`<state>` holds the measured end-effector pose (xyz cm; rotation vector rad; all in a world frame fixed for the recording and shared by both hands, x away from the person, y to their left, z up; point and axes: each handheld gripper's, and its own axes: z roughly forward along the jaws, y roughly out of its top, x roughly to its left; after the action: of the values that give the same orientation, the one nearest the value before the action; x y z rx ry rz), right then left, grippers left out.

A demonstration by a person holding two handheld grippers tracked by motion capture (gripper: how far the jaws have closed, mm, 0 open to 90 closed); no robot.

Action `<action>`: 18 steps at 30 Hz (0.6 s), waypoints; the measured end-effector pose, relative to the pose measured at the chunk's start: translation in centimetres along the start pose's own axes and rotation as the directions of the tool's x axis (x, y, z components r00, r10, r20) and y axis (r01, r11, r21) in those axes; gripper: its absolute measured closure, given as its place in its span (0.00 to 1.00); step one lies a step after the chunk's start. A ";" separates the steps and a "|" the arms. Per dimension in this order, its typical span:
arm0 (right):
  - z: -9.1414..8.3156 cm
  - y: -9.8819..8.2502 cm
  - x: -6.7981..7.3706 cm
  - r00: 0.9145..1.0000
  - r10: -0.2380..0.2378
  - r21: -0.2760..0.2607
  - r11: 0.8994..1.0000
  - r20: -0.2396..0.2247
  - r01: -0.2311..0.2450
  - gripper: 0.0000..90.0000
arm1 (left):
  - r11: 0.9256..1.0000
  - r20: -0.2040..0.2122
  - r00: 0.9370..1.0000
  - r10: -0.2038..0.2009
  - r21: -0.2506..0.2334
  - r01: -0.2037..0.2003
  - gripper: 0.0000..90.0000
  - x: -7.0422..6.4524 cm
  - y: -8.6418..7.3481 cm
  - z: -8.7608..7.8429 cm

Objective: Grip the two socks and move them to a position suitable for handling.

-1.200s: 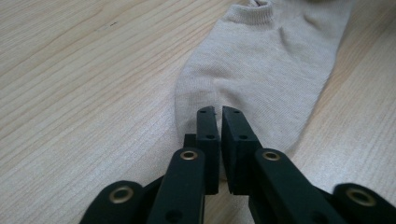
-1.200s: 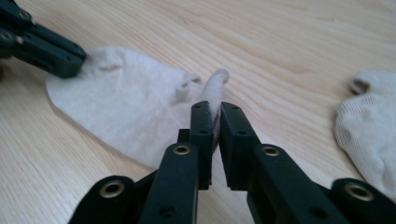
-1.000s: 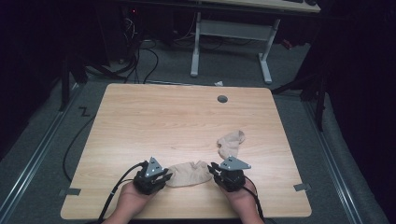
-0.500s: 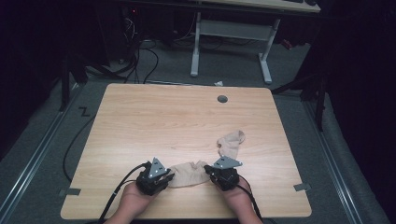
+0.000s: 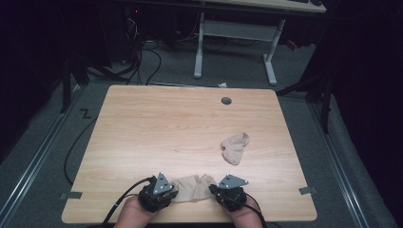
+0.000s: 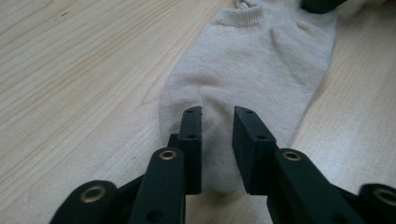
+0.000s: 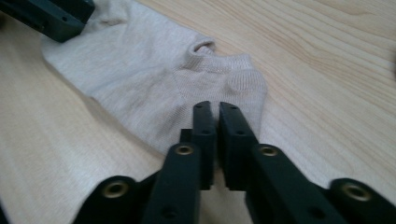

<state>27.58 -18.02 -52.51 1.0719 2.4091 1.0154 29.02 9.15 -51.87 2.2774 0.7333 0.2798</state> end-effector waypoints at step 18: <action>0.7 2.8 -12.4 0.917 0.174 -0.053 0.985 0.358 -0.166 1.00 | 0.976 -0.078 0.987 -0.143 -0.176 0.128 0.55 6.4 -2.0 -4.2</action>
<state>37.69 -25.56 -51.07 1.3485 2.0330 0.8071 31.71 16.38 -50.33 2.0542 0.8732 0.3686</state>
